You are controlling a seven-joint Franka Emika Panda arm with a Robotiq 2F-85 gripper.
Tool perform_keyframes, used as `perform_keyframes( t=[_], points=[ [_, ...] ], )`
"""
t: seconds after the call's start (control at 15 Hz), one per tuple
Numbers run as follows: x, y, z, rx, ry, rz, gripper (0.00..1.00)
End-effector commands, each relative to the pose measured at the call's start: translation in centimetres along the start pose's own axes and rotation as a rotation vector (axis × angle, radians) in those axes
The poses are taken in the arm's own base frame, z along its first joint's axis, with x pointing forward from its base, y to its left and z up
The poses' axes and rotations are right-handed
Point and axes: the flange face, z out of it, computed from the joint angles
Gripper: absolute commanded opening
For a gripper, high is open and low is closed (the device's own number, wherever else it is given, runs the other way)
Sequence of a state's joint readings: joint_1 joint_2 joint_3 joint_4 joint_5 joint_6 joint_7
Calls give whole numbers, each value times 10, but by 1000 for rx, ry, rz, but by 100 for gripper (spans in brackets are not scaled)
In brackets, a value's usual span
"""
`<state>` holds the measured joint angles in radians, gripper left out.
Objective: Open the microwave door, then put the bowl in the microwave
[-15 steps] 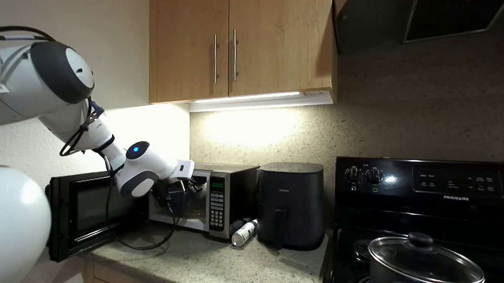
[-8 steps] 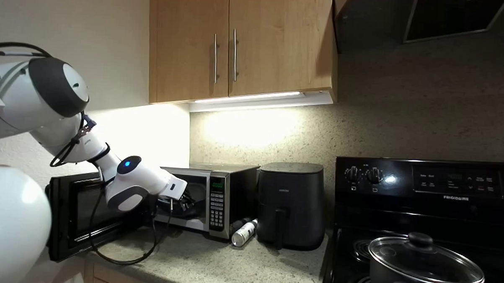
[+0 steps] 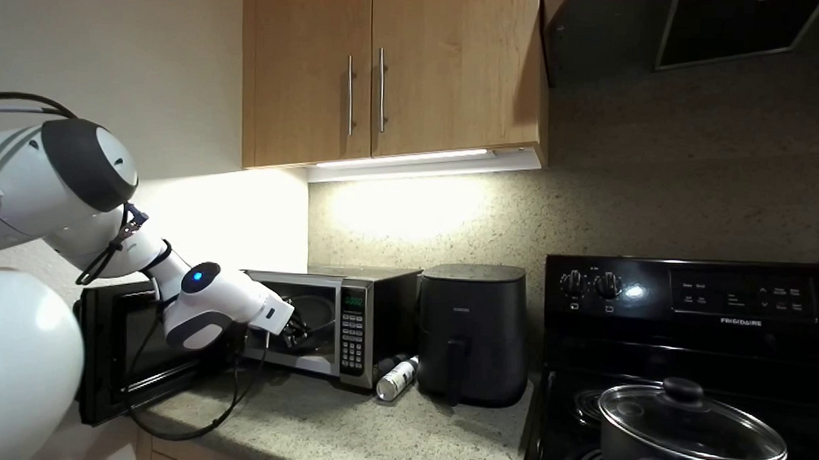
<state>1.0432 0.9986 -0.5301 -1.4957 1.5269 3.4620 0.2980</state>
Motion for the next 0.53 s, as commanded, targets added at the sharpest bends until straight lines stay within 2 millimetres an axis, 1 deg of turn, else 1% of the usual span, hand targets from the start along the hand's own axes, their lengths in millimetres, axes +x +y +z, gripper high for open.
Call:
perform_keyframes(
  t=[0.0,0.2,0.33,0.4,0.47],
  points=[
    [2,-8,-7,14,8,-32,7],
    [1,-22,-22,30,-18,-128,7],
    [5,-28,-36,35,-16,-205,6],
    [6,-30,-40,38,-13,-233,33],
    [8,-33,-45,45,-3,-262,34]
  ],
)
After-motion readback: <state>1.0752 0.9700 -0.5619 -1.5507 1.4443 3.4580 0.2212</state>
